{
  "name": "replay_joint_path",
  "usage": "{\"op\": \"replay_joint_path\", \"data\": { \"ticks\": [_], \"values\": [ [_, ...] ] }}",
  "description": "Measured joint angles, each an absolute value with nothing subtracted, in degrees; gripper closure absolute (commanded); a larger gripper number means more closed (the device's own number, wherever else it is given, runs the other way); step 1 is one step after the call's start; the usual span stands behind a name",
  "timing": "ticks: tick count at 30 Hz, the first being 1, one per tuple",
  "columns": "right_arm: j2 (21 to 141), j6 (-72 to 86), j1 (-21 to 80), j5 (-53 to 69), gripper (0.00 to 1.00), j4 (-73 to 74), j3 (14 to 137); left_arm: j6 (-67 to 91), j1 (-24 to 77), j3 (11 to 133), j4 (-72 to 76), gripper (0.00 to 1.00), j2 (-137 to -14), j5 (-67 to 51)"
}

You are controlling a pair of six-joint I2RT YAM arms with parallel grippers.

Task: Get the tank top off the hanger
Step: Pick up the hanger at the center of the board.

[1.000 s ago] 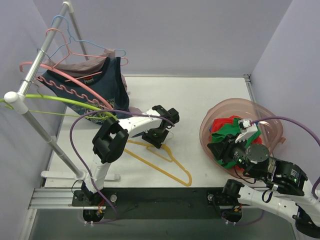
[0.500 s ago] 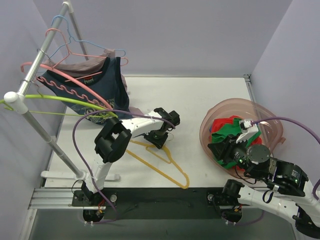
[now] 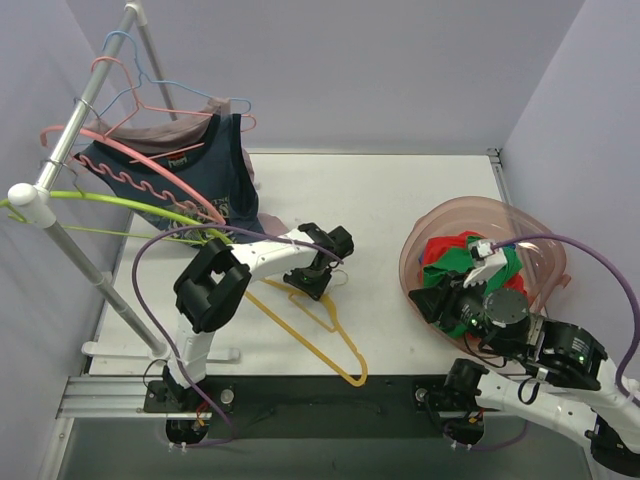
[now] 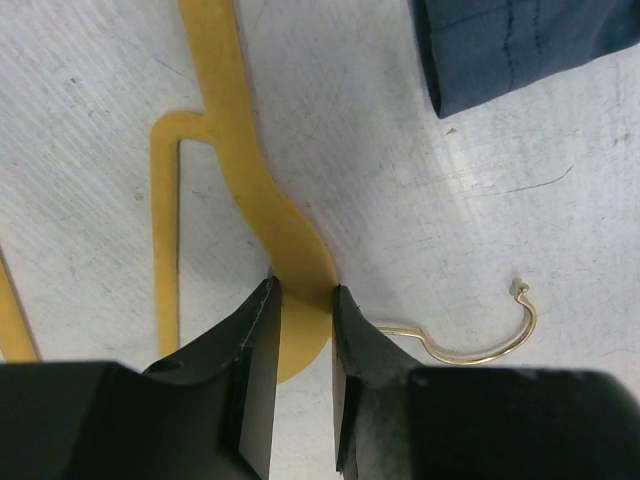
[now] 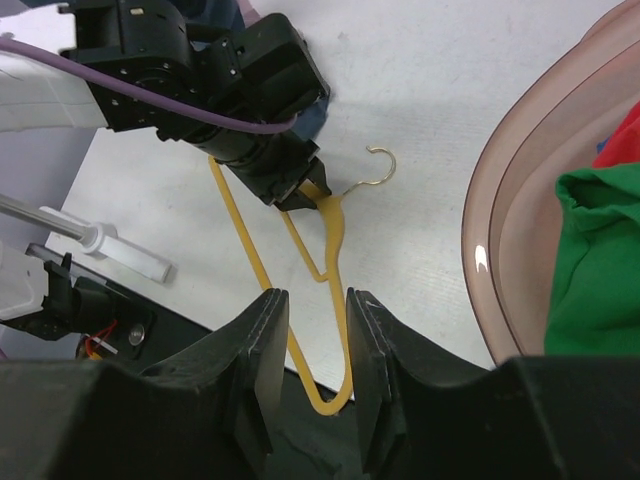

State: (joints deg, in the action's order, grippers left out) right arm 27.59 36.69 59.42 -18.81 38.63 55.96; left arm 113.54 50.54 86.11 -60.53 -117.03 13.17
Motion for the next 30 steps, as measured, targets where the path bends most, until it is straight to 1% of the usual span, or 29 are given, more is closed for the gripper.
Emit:
{"op": "replay_joint_path", "data": {
  "ticks": [5, 12, 18, 25, 30],
  "values": [
    [28.91, 37.26, 59.42, -15.55, 0.62, 35.44, 51.51, 113.51, 50.70, 82.83, -58.06, 1.00, -113.69, 13.15],
    [29.08, 37.45, 59.42, -6.90, 0.48, 25.98, 40.38, 113.54, 51.59, 77.36, -52.14, 1.00, -104.49, 13.32],
    [26.00, 36.42, 59.42, -2.98, 0.42, 23.00, 34.06, 113.54, 52.58, 72.99, -48.12, 1.00, -96.14, 14.17],
    [27.09, 34.41, 59.40, -0.58, 0.41, 20.47, 30.68, 113.56, 53.65, 66.19, -43.48, 1.00, -88.14, 15.18],
    [28.34, 35.75, 59.40, 2.07, 0.41, 17.04, 26.24, 113.56, 54.39, 64.07, -42.46, 1.00, -83.72, 17.28]
  ]
}}
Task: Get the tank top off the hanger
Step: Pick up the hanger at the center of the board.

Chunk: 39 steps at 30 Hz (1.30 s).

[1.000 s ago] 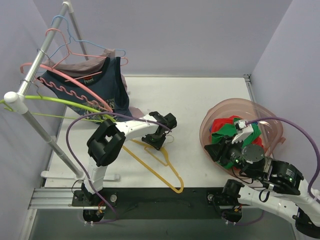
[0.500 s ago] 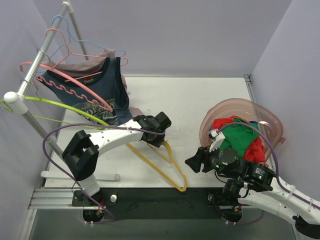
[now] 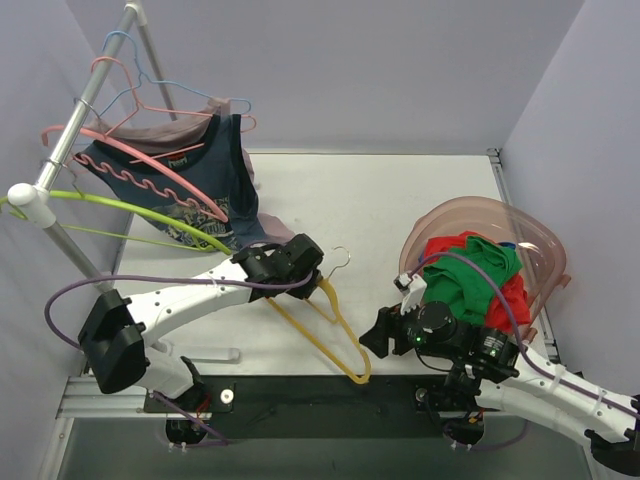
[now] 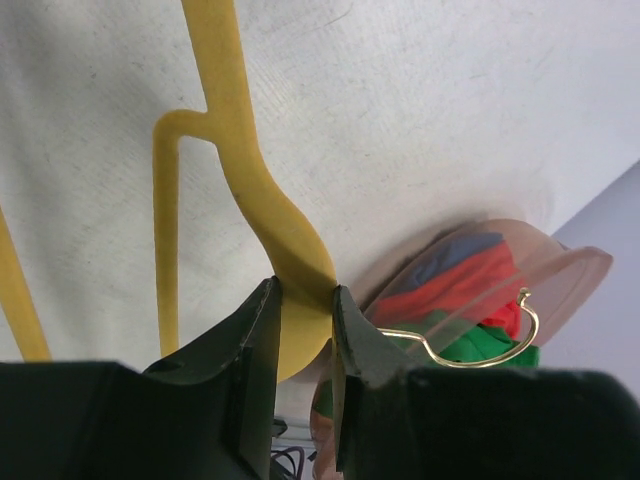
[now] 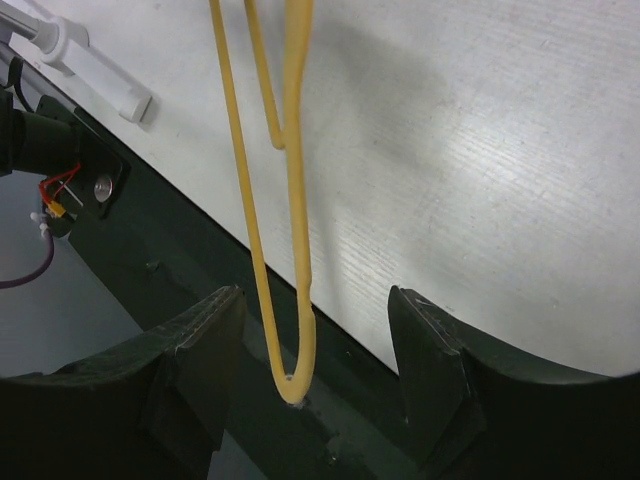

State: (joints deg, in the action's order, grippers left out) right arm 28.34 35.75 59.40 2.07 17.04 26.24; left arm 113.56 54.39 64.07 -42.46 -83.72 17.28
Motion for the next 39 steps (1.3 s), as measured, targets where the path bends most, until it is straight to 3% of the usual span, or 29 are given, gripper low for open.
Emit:
{"op": "replay_joint_path", "data": {
  "ticks": [18, 19, 23, 27, 29, 32, 33, 37, 39],
  "values": [
    [28.77, 43.57, 61.06, 7.94, 0.56, 6.22, 16.80, 113.56, 54.98, 60.40, -35.79, 1.00, -77.08, 20.67],
    [28.84, 43.66, 61.25, 7.88, 0.59, 6.11, 16.80, 113.56, 55.05, 60.34, -35.44, 1.00, -76.79, 20.82],
    [29.52, 43.79, 61.95, 7.29, 1.00, 5.91, 16.80, 113.56, 55.40, 60.20, -34.52, 1.00, -75.72, 21.28],
    [28.05, 43.88, 63.20, 5.02, 1.00, 6.66, 17.32, 113.47, 55.57, 59.92, -32.86, 1.00, -74.76, 21.61],
    [26.20, 43.48, 63.86, 2.81, 1.00, 10.13, 19.29, 113.47, 55.83, 58.83, -30.52, 0.93, -73.97, 21.43],
    [22.37, 42.17, 64.23, -0.89, 1.00, 16.73, 24.10, 112.71, 55.94, 56.45, -24.80, 0.70, -72.23, 20.82],
    [21.39, 41.58, 64.23, -2.22, 1.00, 18.96, 25.96, 112.01, 56.05, 55.42, -22.04, 0.57, -71.40, 20.47],
    [19.55, 39.00, 64.23, -7.25, 1.00, 26.48, 34.41, 103.28, 56.42, 51.35, -11.11, 0.36, -67.68, 19.29],
    [19.70, 38.02, 64.23, -9.82, 1.00, 28.95, 38.20, 97.21, 56.58, 50.83, -8.62, 0.32, -66.87, 18.70]
  ]
}}
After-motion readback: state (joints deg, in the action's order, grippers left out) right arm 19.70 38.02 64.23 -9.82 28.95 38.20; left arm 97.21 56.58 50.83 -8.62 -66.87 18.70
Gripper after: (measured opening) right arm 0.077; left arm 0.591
